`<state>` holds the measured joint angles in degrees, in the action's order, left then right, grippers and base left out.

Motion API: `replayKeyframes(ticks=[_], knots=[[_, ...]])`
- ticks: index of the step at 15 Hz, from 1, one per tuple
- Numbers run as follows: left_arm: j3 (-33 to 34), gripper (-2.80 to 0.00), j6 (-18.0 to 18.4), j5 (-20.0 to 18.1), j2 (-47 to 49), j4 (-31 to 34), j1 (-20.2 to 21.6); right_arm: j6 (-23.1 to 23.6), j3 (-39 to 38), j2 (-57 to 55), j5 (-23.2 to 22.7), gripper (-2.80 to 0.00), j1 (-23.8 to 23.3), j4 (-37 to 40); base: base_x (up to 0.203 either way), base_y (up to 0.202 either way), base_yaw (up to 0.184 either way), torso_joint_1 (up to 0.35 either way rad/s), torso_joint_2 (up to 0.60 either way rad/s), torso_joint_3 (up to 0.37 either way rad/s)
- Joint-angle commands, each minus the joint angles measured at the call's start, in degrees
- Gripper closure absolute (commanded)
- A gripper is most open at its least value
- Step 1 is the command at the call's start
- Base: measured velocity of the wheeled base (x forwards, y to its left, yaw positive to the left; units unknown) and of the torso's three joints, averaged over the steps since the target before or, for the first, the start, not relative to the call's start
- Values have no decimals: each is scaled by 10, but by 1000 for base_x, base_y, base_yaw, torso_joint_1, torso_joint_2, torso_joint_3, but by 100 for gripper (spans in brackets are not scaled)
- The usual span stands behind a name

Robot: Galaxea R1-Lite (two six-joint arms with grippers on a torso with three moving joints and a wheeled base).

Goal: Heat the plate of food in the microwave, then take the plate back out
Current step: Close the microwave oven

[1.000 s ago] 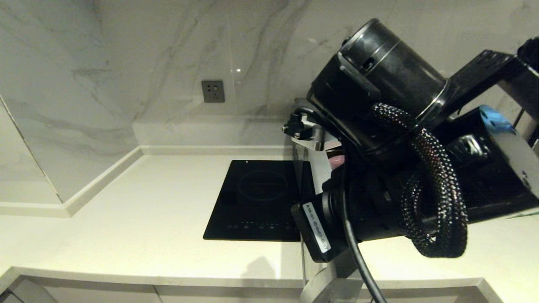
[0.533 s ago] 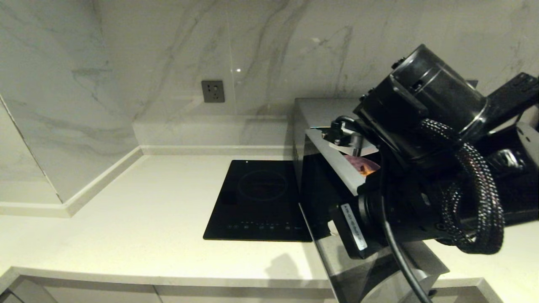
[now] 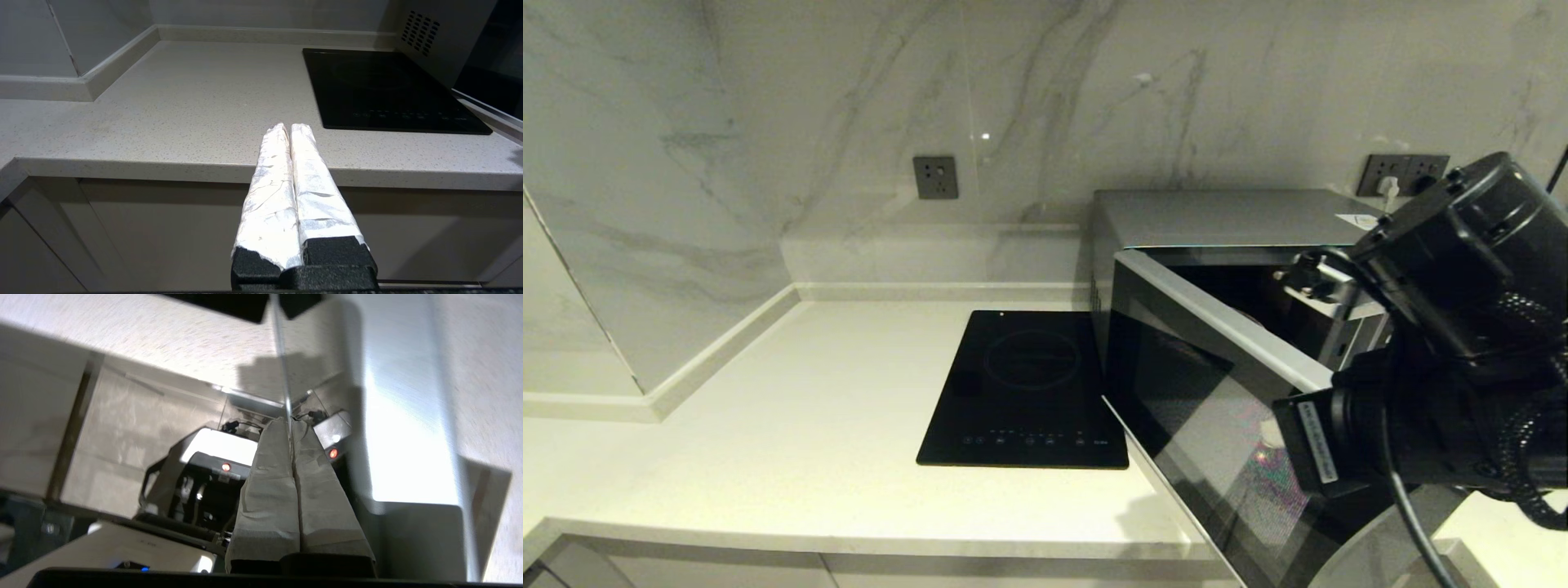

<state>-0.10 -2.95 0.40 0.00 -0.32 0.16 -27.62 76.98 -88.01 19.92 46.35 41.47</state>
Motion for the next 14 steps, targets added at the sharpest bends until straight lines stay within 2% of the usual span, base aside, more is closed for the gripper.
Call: replayKeyframes(ticks=[1, 4, 9, 12, 14], knots=[[0, 0, 0, 0, 0, 0, 0, -9, -34, 53, 1, 0, -45, 1, 0, 0, 0, 0, 0, 0], [0, 0, 0, 0, 0, 0, 0, -13, -67, 85, 0, 0, -93, -7, 0, 0, 0, 0, 0, 0], [0, 0, 0, 0, 0, 0, 0, -15, -113, 83, -2, 0, -201, -80, 0, 0, 0, 0, 0, 0], [0, 0, 0, 0, 0, 0, 0, -16, -132, 48, -5, 0, -282, -161, 0, 0, 0, 0, 0, 0], [0, 0, 0, 0, 0, 0, 0, -17, -136, 32, -6, 0, -305, -184, 0, 0, 0, 0, 0, 0]])
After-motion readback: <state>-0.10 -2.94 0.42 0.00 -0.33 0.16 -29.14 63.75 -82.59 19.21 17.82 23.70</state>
